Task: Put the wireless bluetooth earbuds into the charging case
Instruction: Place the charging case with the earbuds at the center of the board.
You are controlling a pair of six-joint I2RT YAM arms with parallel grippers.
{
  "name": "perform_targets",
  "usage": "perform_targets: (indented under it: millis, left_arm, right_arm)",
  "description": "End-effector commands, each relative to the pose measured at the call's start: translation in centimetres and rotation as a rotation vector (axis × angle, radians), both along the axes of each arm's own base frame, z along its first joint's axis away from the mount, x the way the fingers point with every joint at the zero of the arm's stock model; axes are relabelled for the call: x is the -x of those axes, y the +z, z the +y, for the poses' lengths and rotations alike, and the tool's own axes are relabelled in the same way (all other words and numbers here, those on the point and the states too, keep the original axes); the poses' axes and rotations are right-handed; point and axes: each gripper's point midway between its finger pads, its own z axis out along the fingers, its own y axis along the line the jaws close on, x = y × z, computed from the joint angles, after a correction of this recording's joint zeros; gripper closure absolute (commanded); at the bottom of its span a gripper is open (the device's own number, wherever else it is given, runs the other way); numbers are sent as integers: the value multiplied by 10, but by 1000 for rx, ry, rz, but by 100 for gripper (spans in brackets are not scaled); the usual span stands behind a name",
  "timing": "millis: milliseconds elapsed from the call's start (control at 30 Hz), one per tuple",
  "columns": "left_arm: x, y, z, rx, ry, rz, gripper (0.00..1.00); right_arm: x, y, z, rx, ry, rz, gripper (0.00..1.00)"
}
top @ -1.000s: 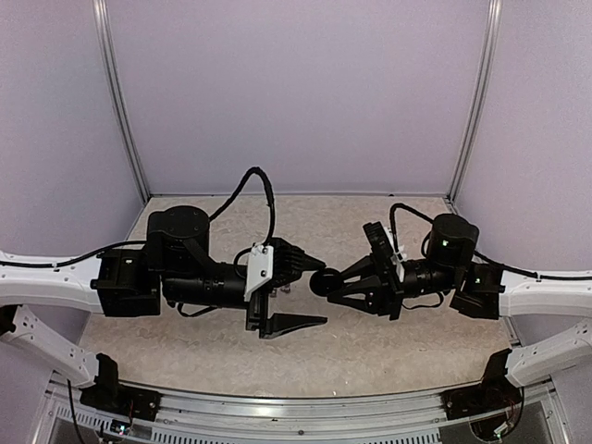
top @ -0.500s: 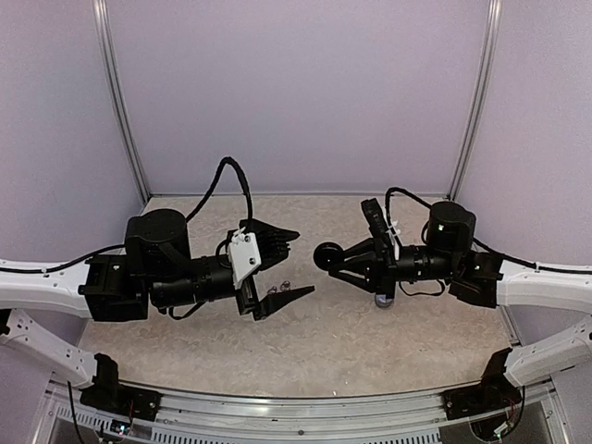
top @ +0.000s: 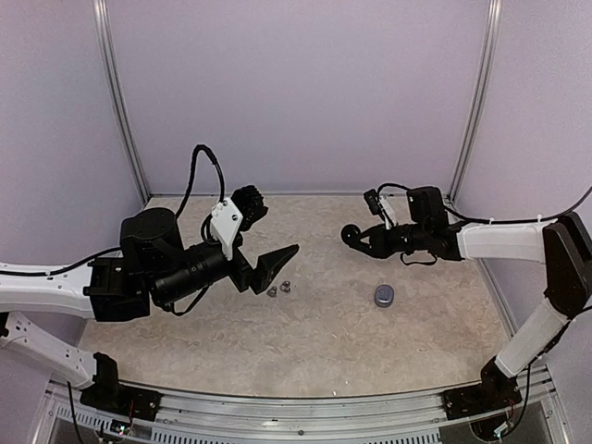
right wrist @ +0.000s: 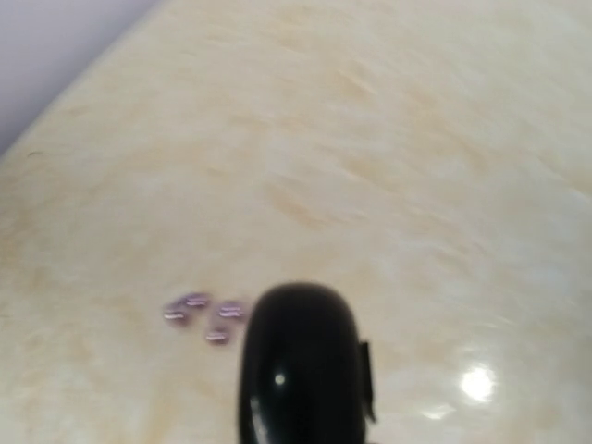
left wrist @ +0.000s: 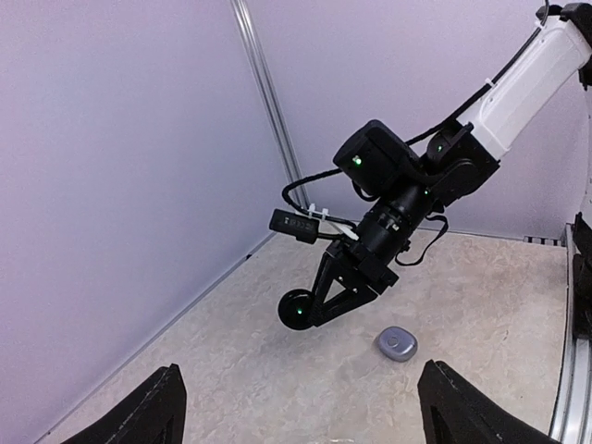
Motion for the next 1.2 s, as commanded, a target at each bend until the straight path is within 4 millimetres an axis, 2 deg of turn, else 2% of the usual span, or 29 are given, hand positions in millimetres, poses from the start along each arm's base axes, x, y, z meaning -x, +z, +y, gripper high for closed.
perform_targets:
  millis: [0, 200, 400, 700, 967, 1067, 1167]
  left_arm:
    - [-4, 10, 16, 118, 44, 46, 13]
    - [-1, 11, 30, 162, 52, 53, 14]
    - [3, 3, 39, 165, 48, 59, 14]
    - [10, -2, 50, 184, 29, 72, 14]
    - [11, -8, 56, 183, 33, 81, 14]
    - [10, -6, 60, 178, 48, 71, 14]
    - [9, -4, 62, 174, 57, 70, 14]
  right_arm:
    - [-38, -24, -9, 16, -35, 86, 100]
    - [-81, -54, -18, 32, -100, 160, 100]
    - [-111, -85, -18, 60, -117, 218, 91]
    - [-134, -120, -18, 100, -143, 285, 89]
    - [-143, -130, -26, 150, -165, 290, 72]
    - [-142, -129, -31, 165, -175, 283, 59]
    - [-141, -125, -38, 183, -183, 269, 51]
